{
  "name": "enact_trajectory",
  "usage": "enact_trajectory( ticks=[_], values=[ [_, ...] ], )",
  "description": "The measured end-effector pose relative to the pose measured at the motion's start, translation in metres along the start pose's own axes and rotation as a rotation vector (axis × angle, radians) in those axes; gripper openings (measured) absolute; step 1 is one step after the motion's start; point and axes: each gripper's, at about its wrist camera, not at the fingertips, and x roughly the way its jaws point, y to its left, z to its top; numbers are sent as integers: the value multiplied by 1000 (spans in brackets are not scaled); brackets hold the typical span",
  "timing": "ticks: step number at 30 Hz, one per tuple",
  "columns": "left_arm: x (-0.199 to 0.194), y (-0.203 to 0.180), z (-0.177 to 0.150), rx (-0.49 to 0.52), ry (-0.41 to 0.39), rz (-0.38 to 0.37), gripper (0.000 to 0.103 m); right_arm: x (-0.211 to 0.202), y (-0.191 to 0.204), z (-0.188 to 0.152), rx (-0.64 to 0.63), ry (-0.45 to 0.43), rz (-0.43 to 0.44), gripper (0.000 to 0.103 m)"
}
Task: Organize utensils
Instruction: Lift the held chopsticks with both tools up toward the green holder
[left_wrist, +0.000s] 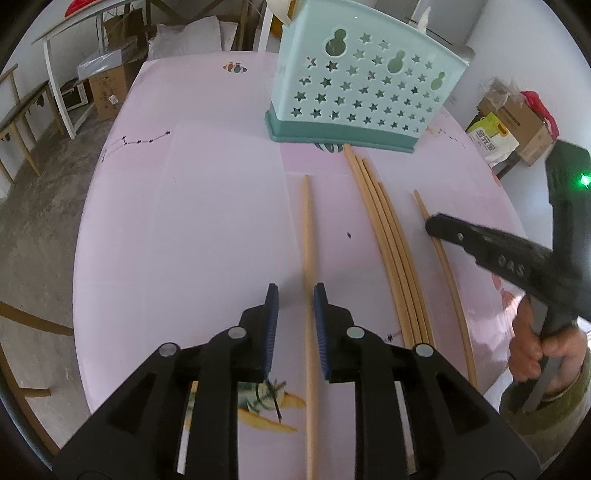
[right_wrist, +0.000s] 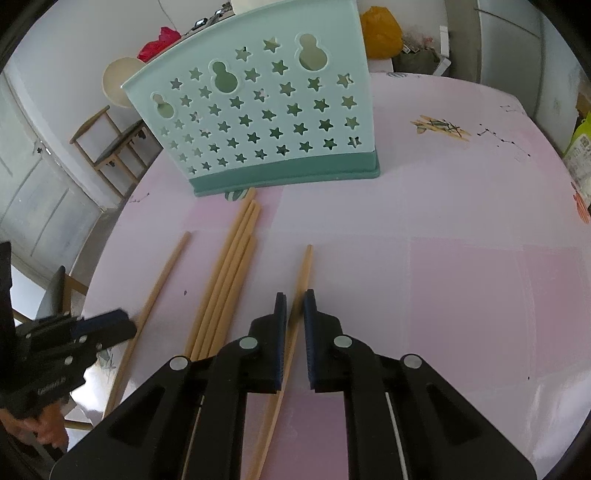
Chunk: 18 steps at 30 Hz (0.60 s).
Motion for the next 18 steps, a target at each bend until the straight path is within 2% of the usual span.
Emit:
enact_trajectory(
  ticks=[18],
  values=[
    [32, -16, 50, 107, -20, 81, 17, 9, 15, 9, -78, -7, -80, 10]
  ],
)
